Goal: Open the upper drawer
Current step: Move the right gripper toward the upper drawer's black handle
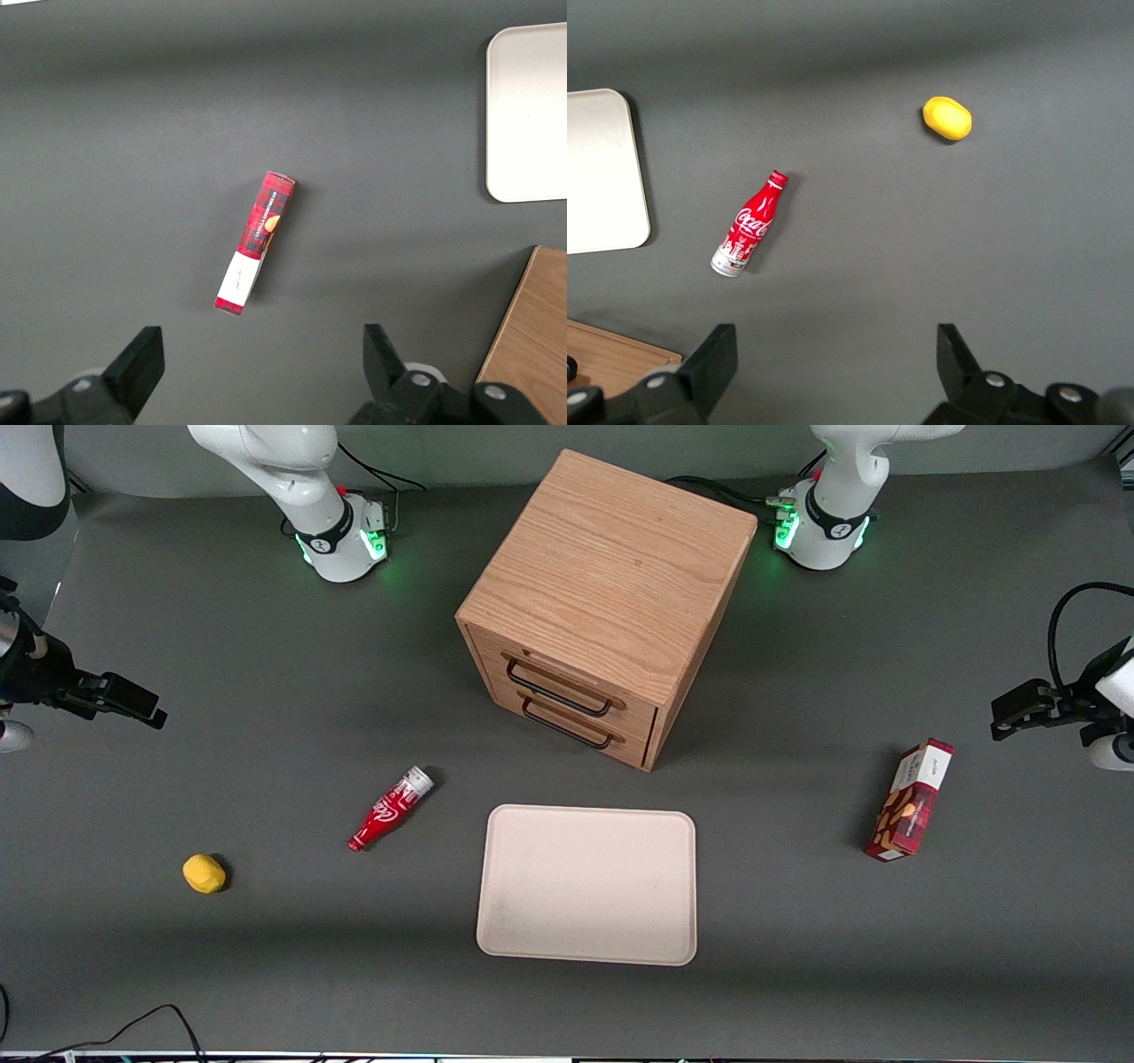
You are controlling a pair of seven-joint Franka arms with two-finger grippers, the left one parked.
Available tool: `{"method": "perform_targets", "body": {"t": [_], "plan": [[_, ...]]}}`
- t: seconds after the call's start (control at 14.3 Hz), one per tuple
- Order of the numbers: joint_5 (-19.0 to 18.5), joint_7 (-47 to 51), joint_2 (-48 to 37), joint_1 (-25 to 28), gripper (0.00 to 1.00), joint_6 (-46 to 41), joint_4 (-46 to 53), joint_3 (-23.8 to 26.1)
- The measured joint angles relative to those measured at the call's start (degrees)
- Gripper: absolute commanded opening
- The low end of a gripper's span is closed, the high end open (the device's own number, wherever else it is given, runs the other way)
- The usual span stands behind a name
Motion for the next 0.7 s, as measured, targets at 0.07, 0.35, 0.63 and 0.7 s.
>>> {"method": "perform_targets", "body": {"t": [0.07, 0.35, 0.63, 0.7], "plan": [[0.0, 0.0, 0.0, 0.0, 1.00, 0.0, 0.0, 0.0], [0.0, 0.0, 0.5, 0.0, 1.00, 0.4, 0.0, 1.1], [-2.4, 1.2, 3.1, 1.0, 1.00, 3.6, 0.0, 14.4], [-2.7, 1.6, 4.1, 2.4, 1.00, 5.3, 0.0, 16.9]]}}
